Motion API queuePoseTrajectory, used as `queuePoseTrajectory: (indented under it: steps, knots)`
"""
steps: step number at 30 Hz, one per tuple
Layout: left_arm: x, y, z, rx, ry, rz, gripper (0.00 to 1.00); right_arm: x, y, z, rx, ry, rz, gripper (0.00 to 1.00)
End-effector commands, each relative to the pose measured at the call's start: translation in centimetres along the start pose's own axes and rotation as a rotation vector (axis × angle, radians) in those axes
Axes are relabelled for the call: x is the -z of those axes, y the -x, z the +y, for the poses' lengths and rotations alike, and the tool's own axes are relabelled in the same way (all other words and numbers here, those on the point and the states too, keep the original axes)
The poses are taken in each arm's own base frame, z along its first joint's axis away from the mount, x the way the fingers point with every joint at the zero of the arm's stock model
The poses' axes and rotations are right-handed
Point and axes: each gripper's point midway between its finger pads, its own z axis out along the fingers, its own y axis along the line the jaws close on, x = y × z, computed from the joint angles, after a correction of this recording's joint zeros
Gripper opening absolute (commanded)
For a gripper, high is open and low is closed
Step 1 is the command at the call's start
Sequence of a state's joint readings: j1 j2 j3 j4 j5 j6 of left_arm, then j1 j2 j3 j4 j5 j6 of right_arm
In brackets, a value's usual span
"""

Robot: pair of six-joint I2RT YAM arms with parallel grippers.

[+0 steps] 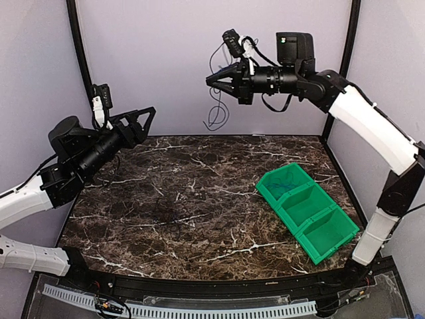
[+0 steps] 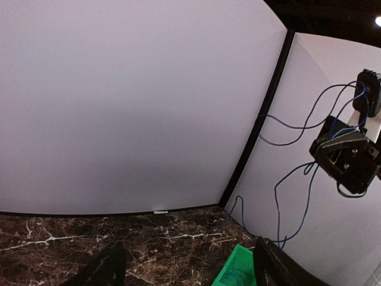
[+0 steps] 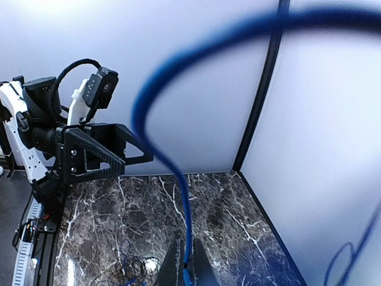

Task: Untangle the cables
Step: Place the untangled cable in the bin.

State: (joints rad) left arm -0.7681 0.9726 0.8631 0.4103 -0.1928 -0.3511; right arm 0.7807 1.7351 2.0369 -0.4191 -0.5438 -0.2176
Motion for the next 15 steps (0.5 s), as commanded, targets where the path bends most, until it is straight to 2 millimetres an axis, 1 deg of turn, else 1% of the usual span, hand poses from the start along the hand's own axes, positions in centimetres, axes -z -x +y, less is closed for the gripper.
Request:
queuePoseTrajectory:
  steps: [1, 2, 3, 4, 5, 6, 10, 13, 15]
  knots:
    - [0.5, -2.2, 1.3, -0.161, 0.051, 0.096, 0.77, 3.6, -2.3, -3.3, 0.014, -0.118, 0.052, 0.0]
    - [0.3, -2.4, 1.6, -0.214, 0.065, 0.109, 0.77, 4.4, -3.4, -3.8, 0.008, -0.136, 0.076, 0.0]
    - [0.0, -2.9, 1.8, -0.238, 0.077, 0.136, 0.76, 5.6, -3.5, -4.3, 0.012, -0.161, 0.083, 0.0]
    - [-0.2, -3.0, 2.1, -0.275, 0.097, 0.143, 0.76, 6.4, -4.8, -4.6, 0.0, -0.178, 0.109, 0.0]
    - [-0.7, -3.3, 2.3, -0.293, 0.108, 0.159, 0.76, 7.4, -5.6, -4.9, -0.004, -0.197, 0.123, 0.0]
    - [-1.0, -3.3, 2.5, -0.318, 0.118, 0.162, 0.76, 8.7, -6.1, -4.9, -0.002, -0.216, 0.135, 0.0]
    - [-2.5, -4.0, 2.4, -0.401, 0.112, 0.165, 0.76, 12.1, -10.5, -4.8, -0.031, -0.277, 0.226, 0.0]
    - [-3.6, -5.1, 2.7, -0.452, 0.112, 0.163, 0.75, 14.9, -13.9, -4.6, -0.068, -0.331, 0.286, 0.0]
    - [-3.9, -5.9, 2.9, -0.489, 0.108, 0.161, 0.75, 16.7, -15.3, -4.4, -0.091, -0.363, 0.309, 0.0]
